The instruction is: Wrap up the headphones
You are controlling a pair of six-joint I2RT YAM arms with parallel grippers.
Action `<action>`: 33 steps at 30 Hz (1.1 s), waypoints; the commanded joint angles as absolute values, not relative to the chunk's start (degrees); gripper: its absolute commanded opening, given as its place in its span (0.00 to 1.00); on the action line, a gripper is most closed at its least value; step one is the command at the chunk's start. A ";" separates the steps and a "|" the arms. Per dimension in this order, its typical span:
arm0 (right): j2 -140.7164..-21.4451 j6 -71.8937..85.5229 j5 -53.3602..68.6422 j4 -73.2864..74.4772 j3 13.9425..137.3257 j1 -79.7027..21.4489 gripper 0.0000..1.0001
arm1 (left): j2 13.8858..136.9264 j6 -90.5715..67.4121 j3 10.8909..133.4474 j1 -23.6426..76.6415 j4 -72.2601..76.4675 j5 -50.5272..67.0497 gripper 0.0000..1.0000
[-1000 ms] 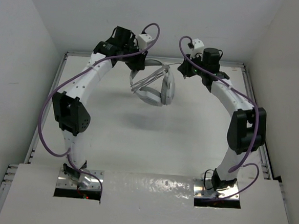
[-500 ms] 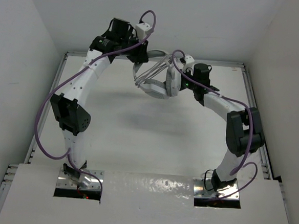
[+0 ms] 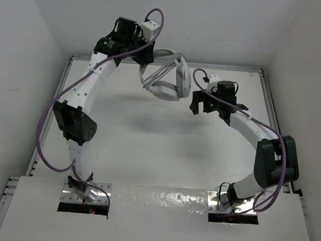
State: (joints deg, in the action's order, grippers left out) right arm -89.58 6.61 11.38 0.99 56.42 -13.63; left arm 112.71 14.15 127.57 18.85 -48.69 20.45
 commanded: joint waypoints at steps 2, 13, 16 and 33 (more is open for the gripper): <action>-83.68 2.47 15.53 5.79 51.60 -12.57 0.99 | 111.45 9.32 130.78 17.49 -43.77 19.95 0.00; -72.95 5.27 20.83 6.59 56.77 -11.43 0.71 | 110.83 3.79 126.83 15.13 -42.11 7.47 0.00; -73.56 5.71 20.39 6.15 58.71 -11.51 0.72 | 110.48 0.71 125.25 11.71 -41.05 9.22 0.00; -72.60 5.45 21.09 5.36 53.70 -13.44 0.73 | 91.68 4.74 92.21 0.00 -36.13 5.54 0.00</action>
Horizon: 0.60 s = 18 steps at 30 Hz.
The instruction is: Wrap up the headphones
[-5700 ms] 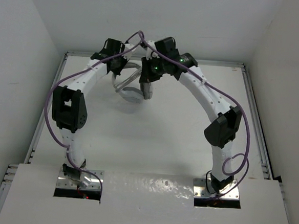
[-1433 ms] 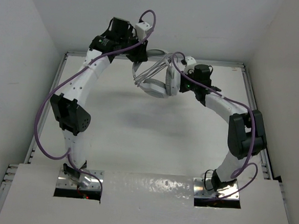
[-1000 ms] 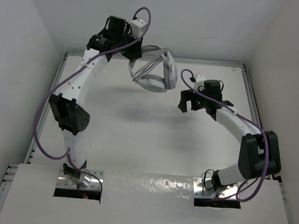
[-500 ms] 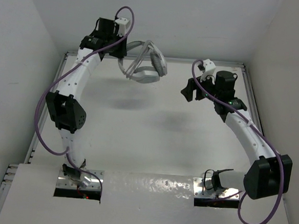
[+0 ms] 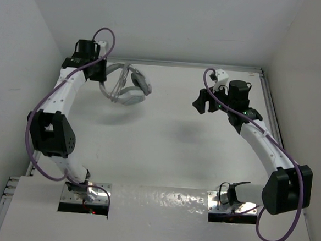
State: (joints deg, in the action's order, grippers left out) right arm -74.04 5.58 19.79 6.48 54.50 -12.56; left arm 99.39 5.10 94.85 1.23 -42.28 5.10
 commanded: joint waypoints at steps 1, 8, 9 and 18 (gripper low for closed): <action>-72.34 5.36 21.09 5.62 53.35 -13.80 0.73 | 89.67 4.75 90.63 -1.74 -36.04 5.62 0.00; -69.61 3.08 20.57 7.73 52.30 -15.82 0.74 | 80.60 6.15 78.85 -4.30 -36.47 5.98 0.00; -69.26 2.99 20.48 7.82 52.03 -16.26 0.75 | 79.81 7.11 77.71 -4.31 -36.56 5.63 0.00; -65.66 2.81 18.02 9.66 50.27 -20.91 0.75 | 69.71 14.32 67.33 -4.48 -37.18 3.69 0.00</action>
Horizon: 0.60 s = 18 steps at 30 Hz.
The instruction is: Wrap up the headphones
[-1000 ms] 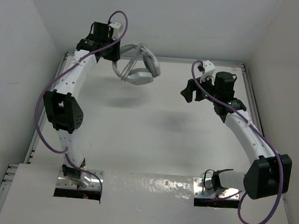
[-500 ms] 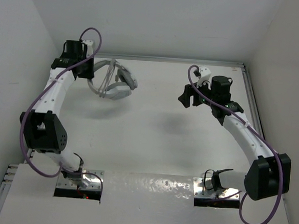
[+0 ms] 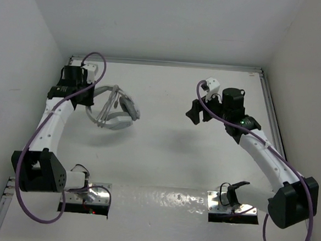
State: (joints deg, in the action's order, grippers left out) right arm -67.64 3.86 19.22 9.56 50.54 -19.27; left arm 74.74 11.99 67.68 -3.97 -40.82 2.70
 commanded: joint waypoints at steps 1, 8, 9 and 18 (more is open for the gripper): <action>-65.13 2.38 17.76 10.10 50.27 -21.35 0.75 | 68.83 16.24 65.67 -4.40 -37.18 3.95 0.00; -63.98 1.85 16.35 11.69 49.13 -23.81 0.76 | 64.25 23.29 59.60 -5.27 -38.58 8.08 0.00; -64.16 2.02 16.35 11.69 49.22 -23.99 0.76 | 64.16 23.73 59.15 -5.62 -38.58 9.04 0.00; -69.69 1.49 16.70 12.22 52.38 -25.05 0.76 | 68.02 23.29 58.88 -6.77 -35.25 15.90 0.00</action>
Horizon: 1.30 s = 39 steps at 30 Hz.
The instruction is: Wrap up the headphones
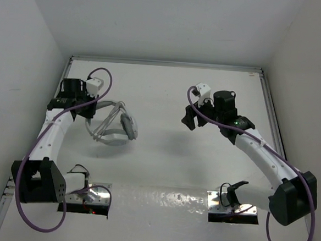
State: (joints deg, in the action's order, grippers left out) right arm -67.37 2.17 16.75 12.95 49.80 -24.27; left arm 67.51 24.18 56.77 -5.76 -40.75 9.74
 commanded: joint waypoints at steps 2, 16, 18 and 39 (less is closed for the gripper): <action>-71.97 3.42 18.19 7.07 52.73 -25.22 0.64 | 69.16 23.12 59.94 -6.86 -35.07 17.05 0.00; -119.88 35.50 20.40 -20.65 83.76 -25.31 0.05 | 83.48 16.53 67.67 -6.86 -28.30 20.92 0.00; -121.90 35.94 19.52 -22.06 84.28 -25.31 0.05 | 86.91 16.17 69.87 -6.85 -27.69 21.44 0.00; -157.75 53.25 8.42 -34.62 126.81 -34.36 0.00 | 92.64 13.37 76.99 -9.75 -28.21 23.38 0.00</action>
State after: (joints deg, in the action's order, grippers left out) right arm -153.69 46.46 8.49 -26.89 121.80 -31.51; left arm 96.64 14.74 75.53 -9.13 -28.86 19.94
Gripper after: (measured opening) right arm 0.009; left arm 0.150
